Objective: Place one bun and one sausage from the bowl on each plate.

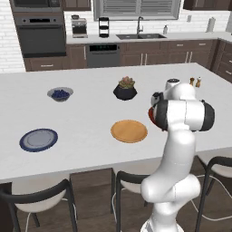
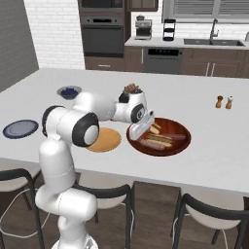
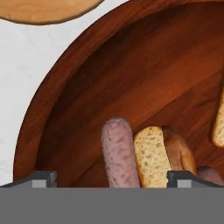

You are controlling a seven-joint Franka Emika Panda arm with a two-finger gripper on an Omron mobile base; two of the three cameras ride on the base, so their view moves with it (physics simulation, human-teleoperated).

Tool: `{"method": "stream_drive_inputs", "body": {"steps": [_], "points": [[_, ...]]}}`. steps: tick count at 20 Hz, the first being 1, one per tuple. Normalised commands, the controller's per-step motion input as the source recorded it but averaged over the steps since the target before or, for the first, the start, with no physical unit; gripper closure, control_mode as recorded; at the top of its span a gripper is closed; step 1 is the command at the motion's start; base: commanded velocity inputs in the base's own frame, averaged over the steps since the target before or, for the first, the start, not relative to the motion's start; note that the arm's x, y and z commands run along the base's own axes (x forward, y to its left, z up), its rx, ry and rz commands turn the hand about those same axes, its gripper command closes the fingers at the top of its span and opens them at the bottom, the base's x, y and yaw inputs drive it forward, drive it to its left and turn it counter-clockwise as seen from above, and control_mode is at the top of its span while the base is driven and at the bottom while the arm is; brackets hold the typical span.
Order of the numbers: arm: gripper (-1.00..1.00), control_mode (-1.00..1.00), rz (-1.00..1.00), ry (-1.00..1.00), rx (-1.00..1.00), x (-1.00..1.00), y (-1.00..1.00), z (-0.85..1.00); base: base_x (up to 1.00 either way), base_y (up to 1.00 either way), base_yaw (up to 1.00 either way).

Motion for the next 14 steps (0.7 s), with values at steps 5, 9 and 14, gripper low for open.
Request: {"method": "stream_drive_inputs", "body": {"steps": [5, 9, 14], "points": [[-1.0, -1.0, 0.19, 0.05, 0.0, 0.56, -0.27, -0.15, 0.0, 0.0, 0.0], [-1.0, -1.0, 0.2, 0.05, 0.0, 0.33, -0.29, -0.53, 0.0, 0.0, 0.0], [1.0, -1.0, 0.19, 0.01, 0.0, 0.34, -0.22, -0.42, 0.0, 0.0, 0.0]]}}
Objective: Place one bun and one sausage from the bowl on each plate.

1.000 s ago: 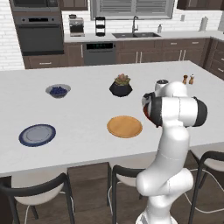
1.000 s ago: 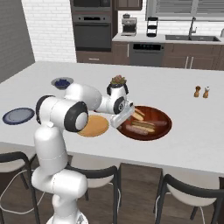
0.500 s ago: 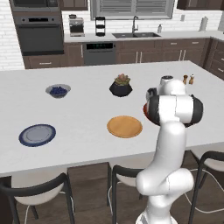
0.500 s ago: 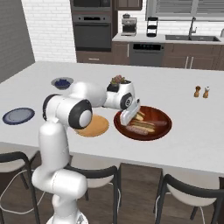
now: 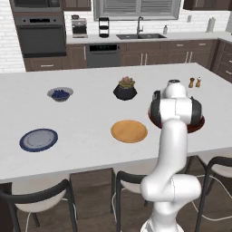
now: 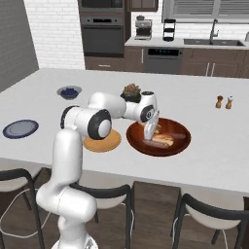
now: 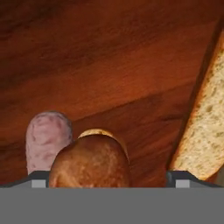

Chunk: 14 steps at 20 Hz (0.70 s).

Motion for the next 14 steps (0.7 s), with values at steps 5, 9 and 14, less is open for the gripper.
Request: {"method": "stream_drive_inputs", "body": {"steps": [5, 9, 14], "points": [[1.0, -1.0, 0.14, 0.0, 0.0, 0.03, -0.01, -0.27, 0.0, 0.0, 0.0], [1.0, -1.0, 0.02, -0.12, 0.0, -0.21, 0.0, 0.16, 0.0, 0.0, 0.0], [1.0, -1.0, 0.0, -0.26, 0.0, -0.59, 0.04, 0.78, 0.0, 0.0, 0.0]]}}
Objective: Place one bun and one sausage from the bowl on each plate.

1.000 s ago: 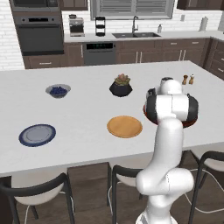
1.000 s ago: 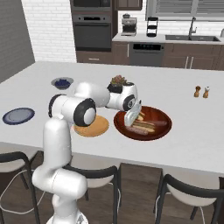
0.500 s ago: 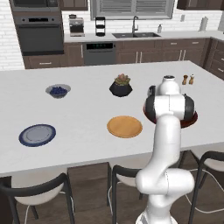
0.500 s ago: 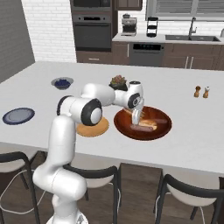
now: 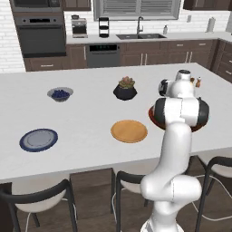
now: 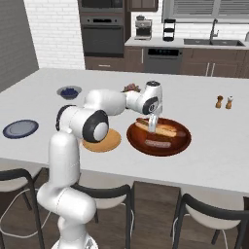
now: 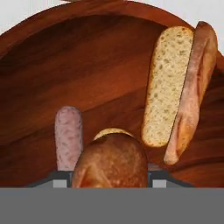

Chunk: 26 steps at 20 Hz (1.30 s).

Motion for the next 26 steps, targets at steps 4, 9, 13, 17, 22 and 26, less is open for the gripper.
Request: {"method": "stream_drive_inputs", "body": {"steps": [4, 9, 13, 17, 22, 26], "points": [[1.0, -1.0, 0.07, -0.14, 0.0, -0.45, 0.91, 0.5, 0.0, 0.0, 0.0], [1.0, -1.0, 0.13, 0.01, 0.0, -0.12, 1.0, 0.19, 0.0, 0.0, 0.0], [1.0, -1.0, 0.2, 0.2, 0.0, 0.0, 1.0, 0.4, 0.0, 0.0, 0.0], [1.0, -1.0, 0.24, 0.16, 0.0, 0.0, 1.0, 0.03, 0.0, 0.0, 0.0], [1.0, -1.0, 0.21, 0.14, 0.0, 0.0, 1.0, -0.03, 0.0, 0.0, 0.0], [1.0, -1.0, 0.16, 0.01, 0.0, 0.0, 1.0, -0.34, 0.0, 0.0, 0.0]]}}
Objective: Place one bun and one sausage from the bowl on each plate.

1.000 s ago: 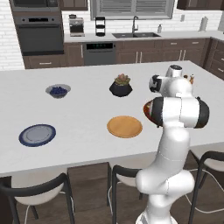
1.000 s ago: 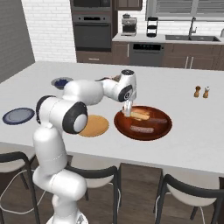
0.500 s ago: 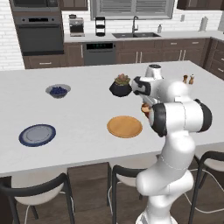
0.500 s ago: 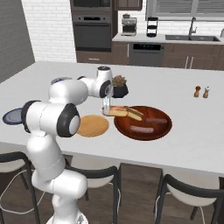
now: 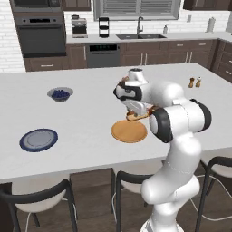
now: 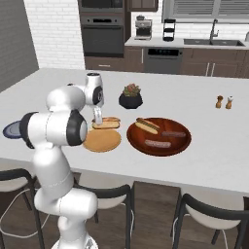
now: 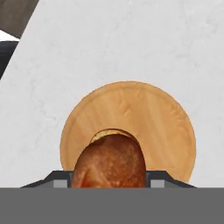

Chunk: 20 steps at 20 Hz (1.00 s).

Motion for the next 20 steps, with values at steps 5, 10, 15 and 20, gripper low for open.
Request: {"method": "stream_drive_inputs", "body": {"steps": [5, 10, 15, 20], "points": [[1.0, -1.0, 0.13, 0.08, 0.05, -0.01, 0.47, -0.67, 0.0, 0.0, 0.0], [1.0, -1.0, 0.14, 0.0, 0.02, 0.3, 0.0, -0.42, 0.0, 0.0, 0.0], [1.0, -1.0, 0.09, 0.05, 0.0, 0.13, 0.0, -0.5, 0.0, 0.0, 0.0], [1.0, -1.0, 0.08, 0.0, 0.0, 0.16, 0.0, -0.39, 0.0, 0.0, 0.0]]}}
